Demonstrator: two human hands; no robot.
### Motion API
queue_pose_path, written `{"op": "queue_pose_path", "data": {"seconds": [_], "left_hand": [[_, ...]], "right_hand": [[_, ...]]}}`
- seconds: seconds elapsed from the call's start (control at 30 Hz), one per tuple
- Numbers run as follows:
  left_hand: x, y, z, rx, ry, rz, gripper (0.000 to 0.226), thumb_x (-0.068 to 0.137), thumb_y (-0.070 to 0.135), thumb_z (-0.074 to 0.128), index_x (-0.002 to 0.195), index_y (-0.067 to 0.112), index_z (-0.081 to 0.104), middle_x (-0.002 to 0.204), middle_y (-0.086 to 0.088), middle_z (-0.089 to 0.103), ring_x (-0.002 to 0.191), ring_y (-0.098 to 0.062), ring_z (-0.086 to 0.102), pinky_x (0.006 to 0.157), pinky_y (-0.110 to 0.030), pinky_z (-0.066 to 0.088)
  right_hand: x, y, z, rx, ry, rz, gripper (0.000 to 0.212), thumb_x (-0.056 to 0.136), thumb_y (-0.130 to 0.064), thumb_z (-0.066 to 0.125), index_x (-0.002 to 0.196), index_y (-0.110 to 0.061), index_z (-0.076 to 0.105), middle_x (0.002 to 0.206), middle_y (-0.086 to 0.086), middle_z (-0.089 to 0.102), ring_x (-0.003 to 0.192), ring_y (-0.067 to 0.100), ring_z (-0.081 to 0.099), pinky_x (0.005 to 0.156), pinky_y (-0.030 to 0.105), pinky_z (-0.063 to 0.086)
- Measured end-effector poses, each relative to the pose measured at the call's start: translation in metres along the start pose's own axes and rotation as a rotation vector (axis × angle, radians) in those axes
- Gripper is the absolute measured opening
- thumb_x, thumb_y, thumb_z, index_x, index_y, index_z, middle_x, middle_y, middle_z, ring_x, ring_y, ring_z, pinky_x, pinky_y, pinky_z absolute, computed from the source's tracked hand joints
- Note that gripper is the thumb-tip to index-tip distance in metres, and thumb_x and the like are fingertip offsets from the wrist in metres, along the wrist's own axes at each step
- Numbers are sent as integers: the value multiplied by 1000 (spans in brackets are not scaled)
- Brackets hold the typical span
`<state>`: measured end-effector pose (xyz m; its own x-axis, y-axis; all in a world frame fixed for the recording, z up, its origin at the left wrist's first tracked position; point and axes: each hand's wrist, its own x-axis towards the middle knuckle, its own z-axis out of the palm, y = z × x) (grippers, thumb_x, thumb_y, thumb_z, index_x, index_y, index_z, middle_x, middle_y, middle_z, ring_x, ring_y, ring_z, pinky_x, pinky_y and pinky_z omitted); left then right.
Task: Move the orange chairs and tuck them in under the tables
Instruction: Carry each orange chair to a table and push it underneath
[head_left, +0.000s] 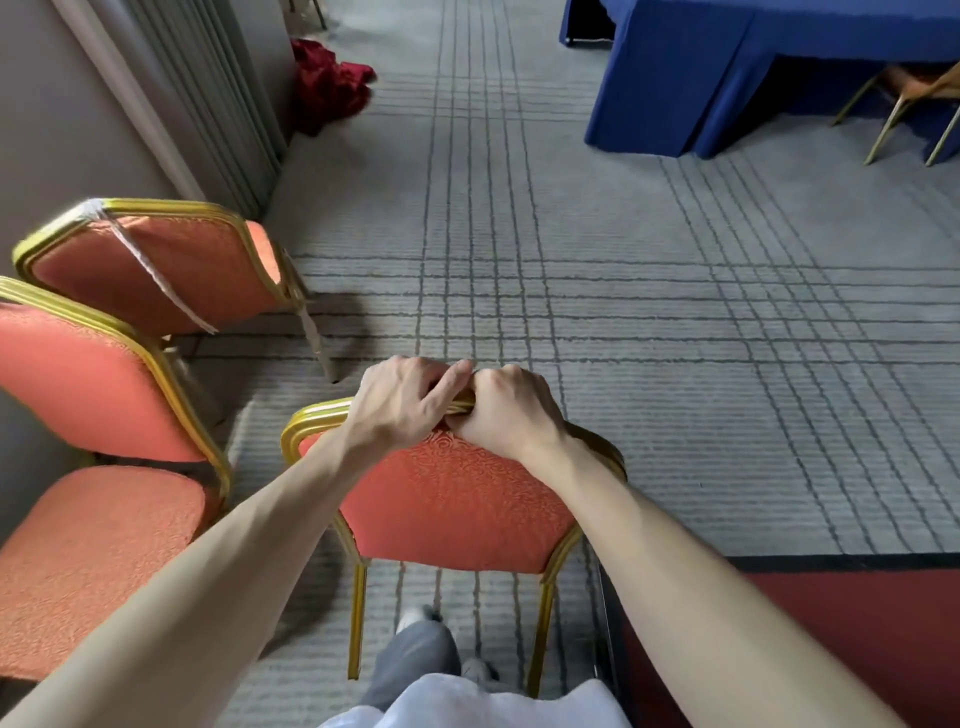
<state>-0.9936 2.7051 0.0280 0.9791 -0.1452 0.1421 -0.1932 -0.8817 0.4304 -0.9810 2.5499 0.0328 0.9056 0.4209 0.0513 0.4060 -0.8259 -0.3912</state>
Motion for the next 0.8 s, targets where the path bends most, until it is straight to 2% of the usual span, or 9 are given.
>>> {"op": "queue_pose_path", "data": {"seconds": [0.07, 0.2, 0.33, 0.47, 0.57, 0.63, 0.7, 0.8], "left_hand": [[25, -2, 0, 9, -8, 18, 62, 98, 63, 22, 54, 21, 35, 47, 7, 38, 53, -21, 43, 56, -33, 31], [86, -11, 1, 32, -13, -64, 67, 101, 61, 25, 53, 16, 37, 54, -3, 46, 69, -36, 59, 59, -35, 33], [159, -20, 5, 31, -43, -89, 66, 102, 58, 25, 57, 14, 44, 56, -3, 45, 79, -39, 62, 62, -35, 33], [232, -30, 16, 48, -47, -96, 62, 102, 56, 27, 59, 15, 46, 81, -20, 66, 90, -40, 63, 66, -35, 37], [281, -40, 23, 32, -94, -100, 63, 101, 57, 27, 65, 12, 54, 84, -20, 68, 89, -40, 64, 67, -36, 41], [320, -42, 28, -3, -154, -90, 60, 100, 57, 28, 77, 13, 61, 91, -18, 69, 95, -38, 64, 71, -37, 44], [342, -31, 30, -16, -266, -28, 49, 102, 55, 28, 98, 24, 66, 100, -14, 68, 100, -36, 63, 78, -41, 48], [377, -6, 36, -37, -390, 136, 41, 104, 52, 20, 133, 48, 49, 110, -8, 63, 106, -33, 61, 80, -44, 45]], "right_hand": [[23, 12, -5, 5, 8, 10, 34, 82, -46, 66, 85, -12, 71, 83, 14, 73, 77, 35, 69, 64, 33, 49], [78, 31, -17, 53, -28, 62, 37, 80, -51, 66, 86, -15, 70, 85, 11, 73, 81, 33, 68, 63, 31, 47], [149, 61, -33, 167, -170, 166, 32, 74, -44, 73, 89, -17, 70, 90, 10, 73, 85, 30, 67, 64, 30, 48], [214, 93, -41, 243, -261, 227, 29, 71, -41, 76, 88, -18, 70, 84, 5, 72, 82, 24, 68, 67, 33, 53], [254, 115, -45, 244, -257, 284, 36, 67, -48, 74, 87, -19, 69, 81, 3, 72, 79, 23, 69, 67, 34, 55], [278, 131, -54, 235, -255, 312, 42, 62, -53, 71, 90, -22, 69, 82, 1, 73, 80, 20, 69, 67, 34, 56], [283, 149, -65, 247, -277, 354, 38, 63, -47, 73, 93, -25, 67, 85, -2, 73, 82, 17, 69, 71, 35, 57], [282, 176, -86, 266, -272, 445, 25, 70, -37, 76, 93, -31, 68, 86, -5, 72, 84, 13, 68, 75, 32, 56]]}}
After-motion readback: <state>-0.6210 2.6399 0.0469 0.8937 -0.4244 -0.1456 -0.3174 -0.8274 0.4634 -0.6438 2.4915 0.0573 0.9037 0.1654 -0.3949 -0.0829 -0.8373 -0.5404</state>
